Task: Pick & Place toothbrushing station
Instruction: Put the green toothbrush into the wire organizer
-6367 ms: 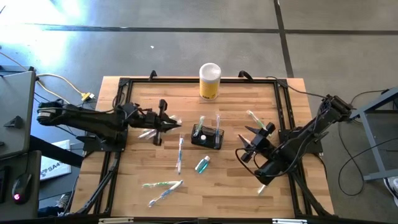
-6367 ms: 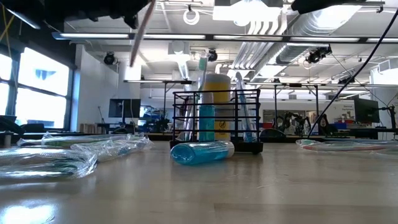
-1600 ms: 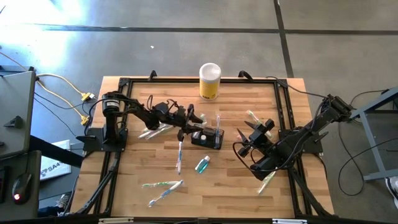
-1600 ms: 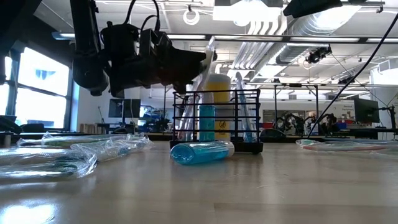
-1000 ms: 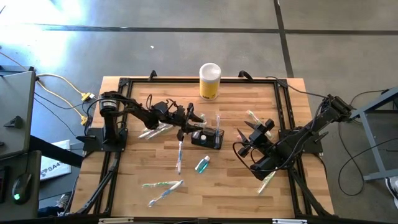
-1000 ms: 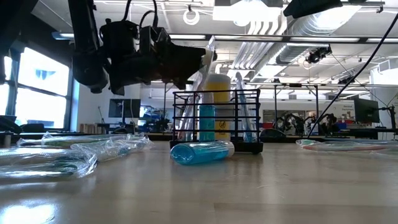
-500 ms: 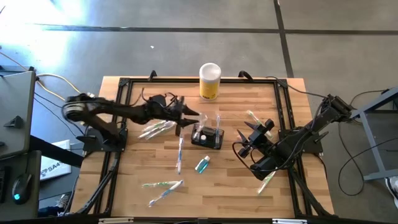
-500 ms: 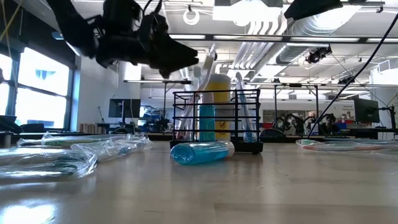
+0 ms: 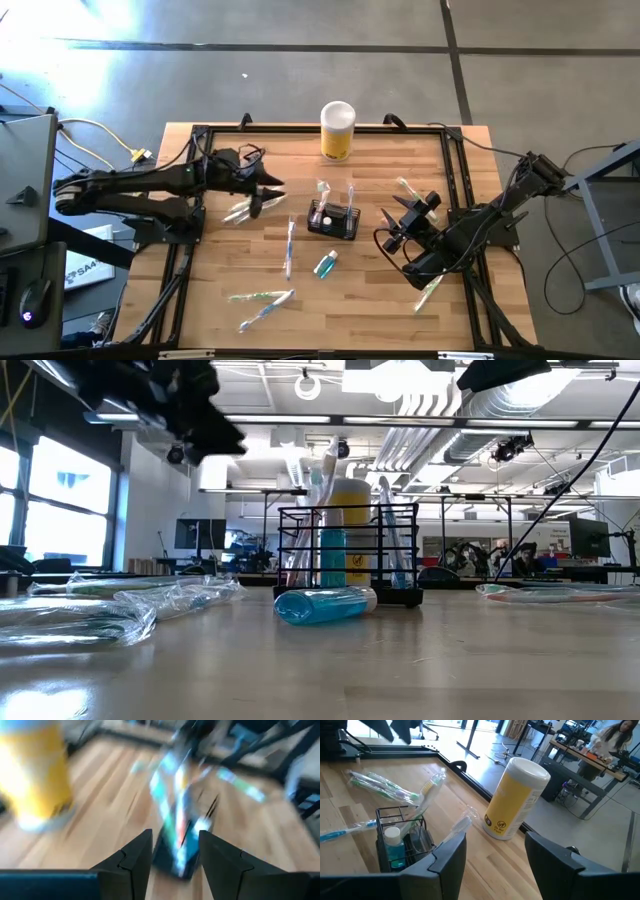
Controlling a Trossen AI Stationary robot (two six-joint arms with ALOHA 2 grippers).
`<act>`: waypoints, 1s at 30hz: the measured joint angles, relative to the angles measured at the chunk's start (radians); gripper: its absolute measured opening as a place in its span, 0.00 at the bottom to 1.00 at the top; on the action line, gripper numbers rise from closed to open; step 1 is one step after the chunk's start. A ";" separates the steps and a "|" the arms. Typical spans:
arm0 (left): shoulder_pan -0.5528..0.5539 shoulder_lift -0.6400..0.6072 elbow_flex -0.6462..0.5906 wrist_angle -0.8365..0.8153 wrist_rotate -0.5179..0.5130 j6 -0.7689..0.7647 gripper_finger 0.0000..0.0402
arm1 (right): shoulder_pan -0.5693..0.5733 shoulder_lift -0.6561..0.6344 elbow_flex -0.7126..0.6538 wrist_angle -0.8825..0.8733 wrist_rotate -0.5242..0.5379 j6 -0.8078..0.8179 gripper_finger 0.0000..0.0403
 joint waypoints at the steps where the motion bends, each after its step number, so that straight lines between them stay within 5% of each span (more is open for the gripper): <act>1: 0.000 -0.015 0.000 -0.063 -0.026 -0.012 0.39 | 0.000 0.000 0.000 0.000 0.000 0.000 0.49; 7: 0.000 -0.030 0.000 -0.382 -0.227 -0.101 0.39 | 0.000 0.000 0.000 0.000 0.000 0.001 0.49; 13: 0.000 0.039 0.000 -0.463 -0.363 -0.178 0.39 | 0.000 0.000 0.000 0.001 0.005 0.002 0.49; 23: 0.060 0.314 0.090 -0.452 -0.354 -0.201 0.39 | -0.001 0.000 0.000 0.002 0.006 0.003 0.49; 30: 0.144 0.511 0.254 -0.468 -0.211 -0.122 0.39 | -0.001 0.000 0.000 0.003 0.003 0.002 0.49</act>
